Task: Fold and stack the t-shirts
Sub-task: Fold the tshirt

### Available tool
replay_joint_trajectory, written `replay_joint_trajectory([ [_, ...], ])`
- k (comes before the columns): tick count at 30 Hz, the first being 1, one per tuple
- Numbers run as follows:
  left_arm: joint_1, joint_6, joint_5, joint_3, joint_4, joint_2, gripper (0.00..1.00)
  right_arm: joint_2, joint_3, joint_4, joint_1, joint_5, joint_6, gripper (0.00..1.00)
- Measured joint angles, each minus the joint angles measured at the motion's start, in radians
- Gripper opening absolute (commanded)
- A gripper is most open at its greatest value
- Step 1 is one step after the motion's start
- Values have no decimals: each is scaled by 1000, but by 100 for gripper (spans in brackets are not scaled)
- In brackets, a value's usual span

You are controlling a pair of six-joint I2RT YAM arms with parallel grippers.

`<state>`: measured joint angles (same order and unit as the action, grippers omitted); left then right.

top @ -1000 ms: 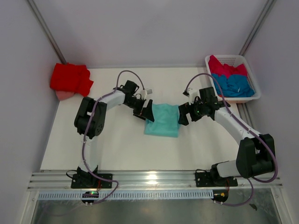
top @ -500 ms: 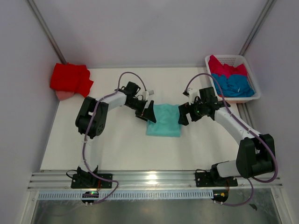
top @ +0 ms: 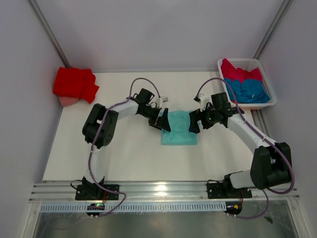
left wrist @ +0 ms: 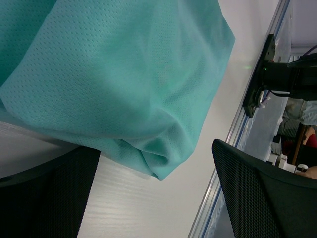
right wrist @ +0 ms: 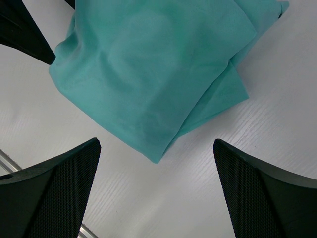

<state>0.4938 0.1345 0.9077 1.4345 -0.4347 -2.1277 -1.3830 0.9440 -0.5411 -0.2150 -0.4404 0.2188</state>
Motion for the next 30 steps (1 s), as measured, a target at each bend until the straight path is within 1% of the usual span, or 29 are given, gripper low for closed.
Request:
replay_joint_trajectory([
  [7,11,78,-17,-13,71,-2,96,0,0,-6,0,-2,0,99],
  [10,15,99,-28,-16,92,-2,93,0,0,-6,0,-5,0,99],
  [12,16,105,-36,-17,101,-2,88,0,0,-6,0,-5,0,99],
  [13,18,108,-42,-18,105,-2,84,0,0,-6,0,-5,0,99],
  [14,18,110,-47,-18,106,-2,76,0,0,-6,0,-5,0,99],
  [17,19,119,-74,-21,116,-6,65,0,0,-6,0,-8,0,99],
  [22,19,121,-93,-24,131,-13,58,0,0,-7,0,-9,0,99],
  [23,20,121,-96,-24,132,-14,53,0,0,-7,0,-9,0,100],
  [24,21,122,-97,-24,135,-16,51,0,0,-7,0,-9,0,99],
  [25,22,122,-103,-25,139,-18,42,0,0,-6,0,-9,0,99],
  [28,25,123,-114,-26,148,-31,27,2,0,-7,0,-9,0,99],
  [29,25,124,-113,-26,150,-35,15,2,0,-7,0,-9,0,99],
  [30,26,118,-121,-26,150,-38,10,3,0,-7,0,-9,0,99],
])
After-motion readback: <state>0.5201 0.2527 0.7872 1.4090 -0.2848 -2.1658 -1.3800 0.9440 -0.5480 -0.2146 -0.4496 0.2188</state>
